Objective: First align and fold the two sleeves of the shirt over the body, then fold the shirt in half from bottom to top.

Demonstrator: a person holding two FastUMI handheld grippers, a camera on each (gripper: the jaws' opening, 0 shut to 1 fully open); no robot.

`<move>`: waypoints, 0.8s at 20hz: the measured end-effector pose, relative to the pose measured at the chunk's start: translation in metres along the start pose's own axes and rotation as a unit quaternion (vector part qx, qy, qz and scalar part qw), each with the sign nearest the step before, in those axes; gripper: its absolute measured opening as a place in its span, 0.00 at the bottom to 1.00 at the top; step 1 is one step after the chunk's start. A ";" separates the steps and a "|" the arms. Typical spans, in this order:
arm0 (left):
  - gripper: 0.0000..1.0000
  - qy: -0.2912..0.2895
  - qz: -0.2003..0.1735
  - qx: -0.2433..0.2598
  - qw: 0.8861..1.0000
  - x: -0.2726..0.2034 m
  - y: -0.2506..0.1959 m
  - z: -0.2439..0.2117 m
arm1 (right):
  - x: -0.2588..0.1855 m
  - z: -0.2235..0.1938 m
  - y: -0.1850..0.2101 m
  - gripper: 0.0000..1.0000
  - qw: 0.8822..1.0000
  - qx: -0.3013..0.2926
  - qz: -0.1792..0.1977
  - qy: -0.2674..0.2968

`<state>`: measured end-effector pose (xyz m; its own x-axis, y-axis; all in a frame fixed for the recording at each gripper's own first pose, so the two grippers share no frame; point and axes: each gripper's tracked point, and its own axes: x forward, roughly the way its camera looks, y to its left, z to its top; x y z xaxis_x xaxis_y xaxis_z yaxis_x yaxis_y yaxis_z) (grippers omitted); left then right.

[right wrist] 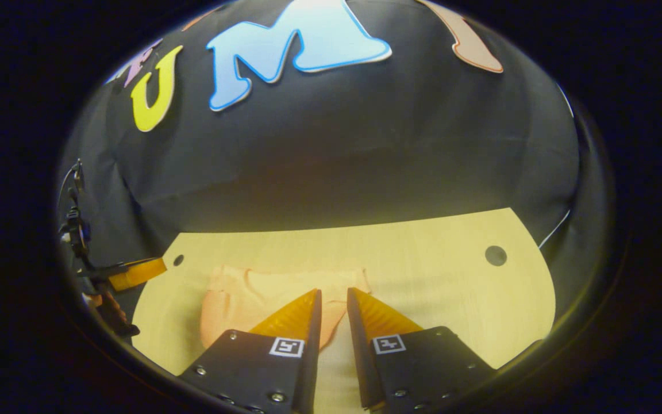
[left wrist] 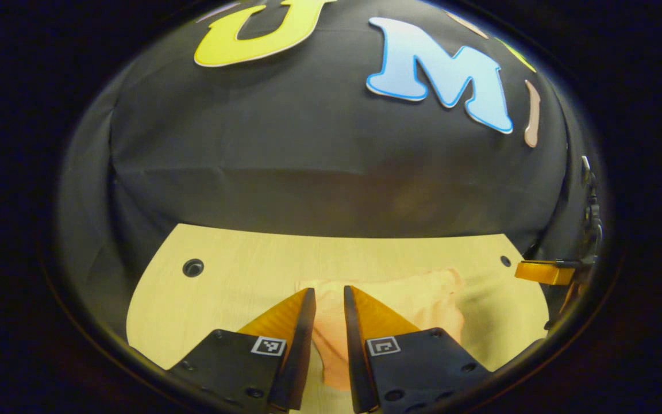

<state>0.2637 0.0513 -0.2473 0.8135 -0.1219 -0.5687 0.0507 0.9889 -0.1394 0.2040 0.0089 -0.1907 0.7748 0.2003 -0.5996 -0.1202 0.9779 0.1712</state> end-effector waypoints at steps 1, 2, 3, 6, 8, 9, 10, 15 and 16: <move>0.31 -0.003 -0.003 0.003 1.000 -0.021 -0.007 0.003 | -0.019 0.001 0.008 0.29 1.000 -0.004 0.002 -0.004; 0.31 -0.006 -0.005 0.007 1.000 -0.042 -0.013 0.005 | -0.037 0.003 0.015 0.29 1.000 -0.007 0.004 -0.008; 0.34 -0.010 -0.008 0.010 1.000 -0.061 -0.018 0.007 | -0.056 0.004 0.021 0.29 1.000 -0.011 0.007 -0.014; 0.37 -0.019 -0.021 0.010 1.000 -0.119 -0.036 0.011 | -0.108 0.007 0.045 0.29 0.999 -0.017 0.016 -0.033; 0.31 -0.028 -0.028 0.008 0.999 -0.158 -0.046 0.013 | -0.137 0.007 0.060 0.29 0.999 -0.019 0.021 -0.044; 0.37 -0.033 -0.028 0.010 0.999 -0.175 -0.048 0.013 | -0.152 0.005 0.067 0.29 0.998 -0.018 0.026 -0.049; 0.37 -0.038 -0.027 0.012 0.999 -0.191 -0.049 0.013 | -0.165 0.003 0.074 0.29 0.998 -0.019 0.030 -0.053; 0.37 -0.069 -0.025 0.014 0.997 -0.261 -0.055 0.006 | -0.211 -0.011 0.106 0.29 0.996 -0.028 0.043 -0.077; 0.37 -0.076 -0.023 0.016 0.997 -0.271 -0.054 0.005 | -0.217 -0.014 0.111 0.29 0.995 -0.029 0.044 -0.083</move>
<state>0.0433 0.0309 -0.0818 0.8883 -0.1552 -0.4322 0.1063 0.9851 -0.1351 0.0136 0.0750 -0.0521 0.8508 0.2774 -0.4464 -0.2240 0.9598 0.1693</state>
